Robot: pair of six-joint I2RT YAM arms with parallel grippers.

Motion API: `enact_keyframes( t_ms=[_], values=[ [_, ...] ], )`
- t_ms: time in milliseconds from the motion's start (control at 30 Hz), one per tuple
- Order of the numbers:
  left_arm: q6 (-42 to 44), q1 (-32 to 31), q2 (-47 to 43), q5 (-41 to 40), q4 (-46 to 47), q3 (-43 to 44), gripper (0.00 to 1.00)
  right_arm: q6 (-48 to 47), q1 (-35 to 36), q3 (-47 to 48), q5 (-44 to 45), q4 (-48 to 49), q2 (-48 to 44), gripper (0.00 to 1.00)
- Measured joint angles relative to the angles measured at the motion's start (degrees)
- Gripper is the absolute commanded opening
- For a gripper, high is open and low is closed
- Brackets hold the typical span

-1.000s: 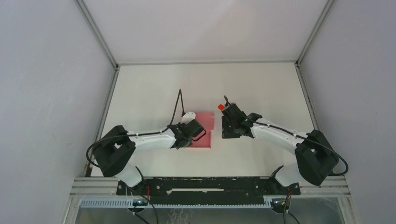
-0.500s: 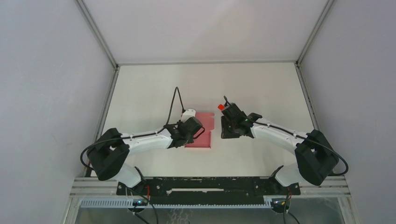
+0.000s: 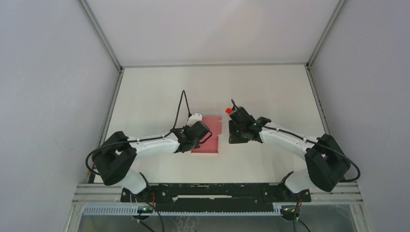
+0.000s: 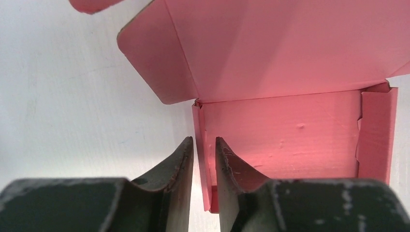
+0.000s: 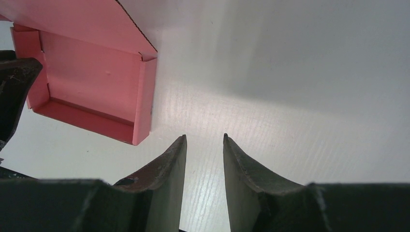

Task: Fold the paper box
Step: Fold the paper box at the center of the board.

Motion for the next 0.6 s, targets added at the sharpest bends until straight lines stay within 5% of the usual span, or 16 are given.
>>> enact_keyframes(
  t_ms=[600],
  values=[
    [0.0, 0.4, 1.7, -0.4, 0.8, -1.8, 0.18, -0.5, 0.5, 0.0, 0.0, 0.0, 0.9, 0.41]
  ],
)
